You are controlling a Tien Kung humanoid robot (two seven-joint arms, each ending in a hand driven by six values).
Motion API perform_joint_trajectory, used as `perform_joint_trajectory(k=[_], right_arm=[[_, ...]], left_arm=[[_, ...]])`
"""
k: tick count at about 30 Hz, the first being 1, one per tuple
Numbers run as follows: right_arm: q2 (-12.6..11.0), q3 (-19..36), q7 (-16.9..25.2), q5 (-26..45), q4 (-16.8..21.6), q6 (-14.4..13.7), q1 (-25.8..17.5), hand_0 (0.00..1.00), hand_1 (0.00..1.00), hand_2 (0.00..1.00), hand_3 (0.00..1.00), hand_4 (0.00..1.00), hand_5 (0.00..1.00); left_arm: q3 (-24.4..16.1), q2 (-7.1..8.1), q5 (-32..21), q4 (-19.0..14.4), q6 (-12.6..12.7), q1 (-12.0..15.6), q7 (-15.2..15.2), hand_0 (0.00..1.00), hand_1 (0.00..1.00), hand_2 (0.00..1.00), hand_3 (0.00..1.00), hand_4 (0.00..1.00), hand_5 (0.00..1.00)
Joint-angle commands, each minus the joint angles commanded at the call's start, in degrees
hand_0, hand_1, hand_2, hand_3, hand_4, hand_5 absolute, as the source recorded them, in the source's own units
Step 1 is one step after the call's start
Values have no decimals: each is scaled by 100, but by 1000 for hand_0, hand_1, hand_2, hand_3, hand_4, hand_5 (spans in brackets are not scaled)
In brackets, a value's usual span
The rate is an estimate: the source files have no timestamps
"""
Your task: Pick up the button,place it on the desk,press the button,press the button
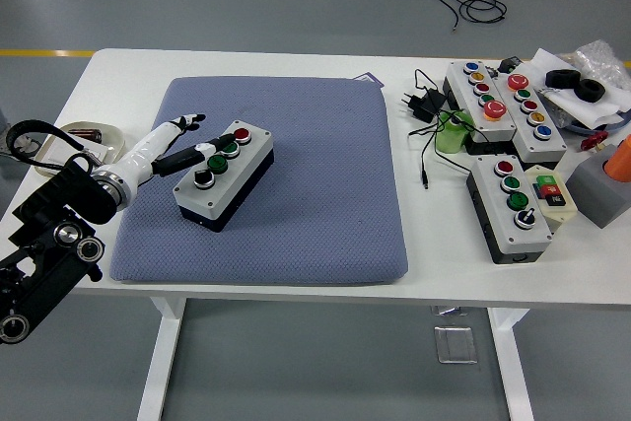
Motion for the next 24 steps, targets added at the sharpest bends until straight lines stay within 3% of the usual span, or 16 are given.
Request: perform_joint_trajectory(k=[5, 11, 24], right_arm=[[-2, 0, 3, 3, 0, -3, 26, 632, 548, 629, 569, 311, 247], [1, -3, -5, -11, 0, 8, 47, 631, 547, 627, 569, 311, 247], [-5, 0, 0, -17, 0, -1, 62, 630, 543, 626, 569, 311, 247]], left_arm=[[96, -131, 831, 54, -73, -70, 240, 998, 998, 998, 998, 998, 911], [290, -305, 2174, 68, -517, -151, 617, 998, 998, 998, 998, 998, 908], [441, -593, 2167, 329, -853, -248, 1022, 998, 998, 998, 998, 998, 903]])
